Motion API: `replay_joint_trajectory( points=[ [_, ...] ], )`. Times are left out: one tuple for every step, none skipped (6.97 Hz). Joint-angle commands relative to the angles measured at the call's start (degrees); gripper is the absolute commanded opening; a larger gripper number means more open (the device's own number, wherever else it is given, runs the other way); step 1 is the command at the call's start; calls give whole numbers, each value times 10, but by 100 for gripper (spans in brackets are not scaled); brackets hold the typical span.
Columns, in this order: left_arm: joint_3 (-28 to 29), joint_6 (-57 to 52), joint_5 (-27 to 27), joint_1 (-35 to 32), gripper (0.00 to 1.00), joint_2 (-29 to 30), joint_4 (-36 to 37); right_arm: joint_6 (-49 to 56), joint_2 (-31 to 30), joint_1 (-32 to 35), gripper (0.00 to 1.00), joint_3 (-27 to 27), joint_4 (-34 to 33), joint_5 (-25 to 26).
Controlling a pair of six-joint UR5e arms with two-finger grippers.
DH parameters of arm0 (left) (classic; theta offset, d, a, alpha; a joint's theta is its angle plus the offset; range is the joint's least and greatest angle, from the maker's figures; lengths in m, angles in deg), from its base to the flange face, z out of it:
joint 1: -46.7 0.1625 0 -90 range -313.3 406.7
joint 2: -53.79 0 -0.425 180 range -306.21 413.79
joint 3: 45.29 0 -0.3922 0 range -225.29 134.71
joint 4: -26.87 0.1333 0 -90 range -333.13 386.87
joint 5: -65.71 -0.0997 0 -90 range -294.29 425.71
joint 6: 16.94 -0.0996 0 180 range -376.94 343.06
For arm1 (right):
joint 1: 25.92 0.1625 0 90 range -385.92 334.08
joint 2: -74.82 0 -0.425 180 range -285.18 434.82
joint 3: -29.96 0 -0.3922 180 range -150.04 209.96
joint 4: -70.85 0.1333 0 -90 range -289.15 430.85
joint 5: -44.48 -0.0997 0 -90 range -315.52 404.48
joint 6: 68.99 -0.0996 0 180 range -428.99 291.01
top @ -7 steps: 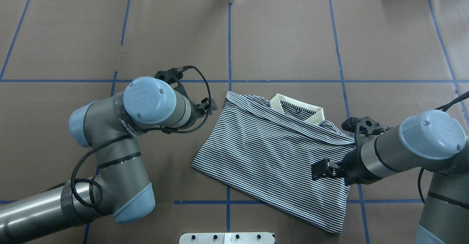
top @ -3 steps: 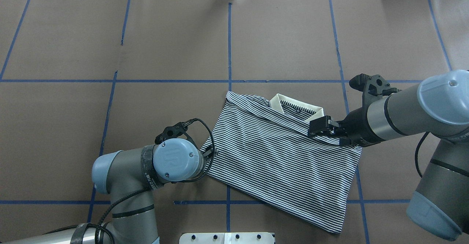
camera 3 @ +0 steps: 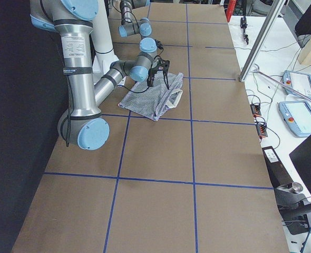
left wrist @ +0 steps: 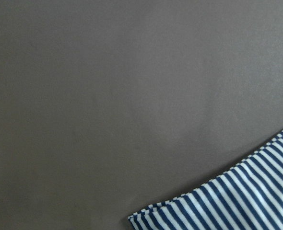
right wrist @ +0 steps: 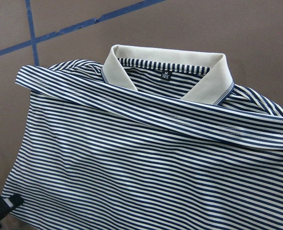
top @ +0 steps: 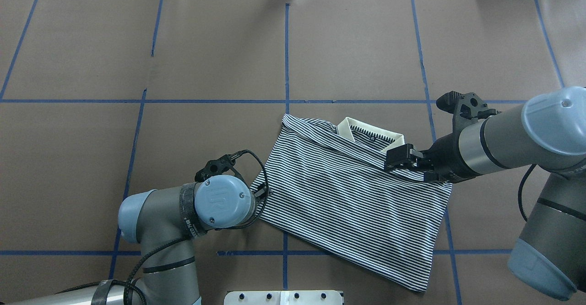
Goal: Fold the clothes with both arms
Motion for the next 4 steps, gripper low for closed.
replay_joint_trajectory(
  points=[
    [1,0,-10,0,36,2,1,-1,0,0,100,0,-1,-2],
    [1,-1,-12,0,4,2,1,-1,0,0,100,0,-1,-2],
    [0,-7,-13,0,0,2,2,-1,-1,0,100,0,-1,-2],
    [-4,-8,-12,0,0,2,2,-1,-1,0,100,0,-1,-2]
  ],
)
